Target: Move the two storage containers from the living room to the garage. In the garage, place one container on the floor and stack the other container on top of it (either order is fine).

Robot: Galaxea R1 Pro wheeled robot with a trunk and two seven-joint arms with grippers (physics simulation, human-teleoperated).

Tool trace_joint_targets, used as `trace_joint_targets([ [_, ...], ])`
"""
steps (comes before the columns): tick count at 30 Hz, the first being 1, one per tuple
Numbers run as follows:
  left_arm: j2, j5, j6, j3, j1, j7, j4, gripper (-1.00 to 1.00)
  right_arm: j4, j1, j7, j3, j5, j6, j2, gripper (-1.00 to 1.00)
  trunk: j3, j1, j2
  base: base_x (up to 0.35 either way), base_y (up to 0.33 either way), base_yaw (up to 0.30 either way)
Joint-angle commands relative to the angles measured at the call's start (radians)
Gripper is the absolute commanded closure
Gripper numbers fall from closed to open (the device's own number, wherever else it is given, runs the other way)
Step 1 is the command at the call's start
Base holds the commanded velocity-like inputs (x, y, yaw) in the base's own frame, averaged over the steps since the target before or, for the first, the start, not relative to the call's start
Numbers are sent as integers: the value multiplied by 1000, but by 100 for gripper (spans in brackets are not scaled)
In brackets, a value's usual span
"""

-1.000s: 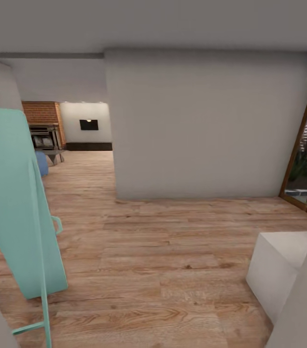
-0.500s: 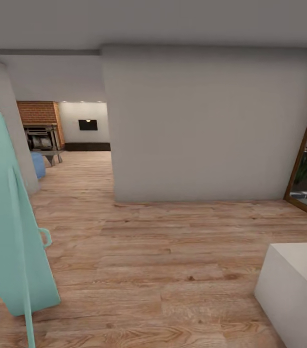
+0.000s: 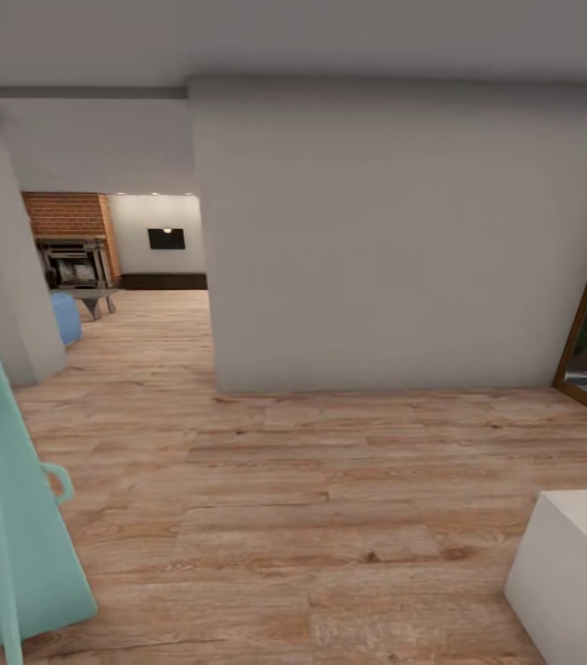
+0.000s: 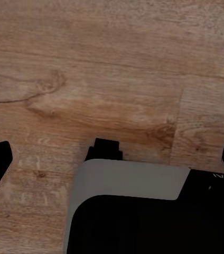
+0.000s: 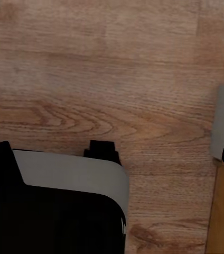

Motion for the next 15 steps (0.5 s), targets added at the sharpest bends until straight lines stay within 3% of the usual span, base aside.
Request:
trace_joint_targets([
  [1,0,9,0,-8,0,2,0,-100,3,-1,0,8,-9,-5,1,-100,-1,1,-1,321,0,0],
  [15,0,10,-1,-8,0,2,0,-100,3,-1,-3,8,-9,-5,4,-100,-1,1,-1,321,0,0],
])
